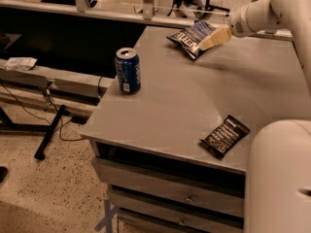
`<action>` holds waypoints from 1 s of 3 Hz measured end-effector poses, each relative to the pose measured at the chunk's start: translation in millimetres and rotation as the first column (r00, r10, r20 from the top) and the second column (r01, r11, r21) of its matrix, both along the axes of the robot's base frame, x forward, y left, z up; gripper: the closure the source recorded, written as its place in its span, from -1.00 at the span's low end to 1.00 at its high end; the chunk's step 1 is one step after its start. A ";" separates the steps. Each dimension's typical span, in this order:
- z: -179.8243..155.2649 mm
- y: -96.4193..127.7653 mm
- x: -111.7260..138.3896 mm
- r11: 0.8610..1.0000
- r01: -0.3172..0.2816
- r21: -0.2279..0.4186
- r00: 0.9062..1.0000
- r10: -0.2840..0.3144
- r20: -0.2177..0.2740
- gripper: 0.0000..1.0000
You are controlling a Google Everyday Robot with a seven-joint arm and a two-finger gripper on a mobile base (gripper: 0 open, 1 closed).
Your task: Move blue chip bag near rxbar chocolate
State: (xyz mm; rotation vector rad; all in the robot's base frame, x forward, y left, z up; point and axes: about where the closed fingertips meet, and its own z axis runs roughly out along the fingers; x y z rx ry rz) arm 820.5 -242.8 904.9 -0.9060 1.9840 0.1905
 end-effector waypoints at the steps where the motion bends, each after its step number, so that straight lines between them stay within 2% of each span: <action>1: -20.2 10.8 24.2 0.992 0.057 0.110 0.997 -0.051 -0.058 -1.00; 2: -32.9 20.9 34.4 0.984 0.099 0.146 0.990 -0.082 -0.118 -1.00; 3: -41.5 24.1 45.8 0.982 0.150 0.115 0.980 -0.132 -0.147 -0.47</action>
Offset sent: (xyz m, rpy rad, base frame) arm 0.0793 0.0095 -0.0235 0.2004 0.1768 -0.1423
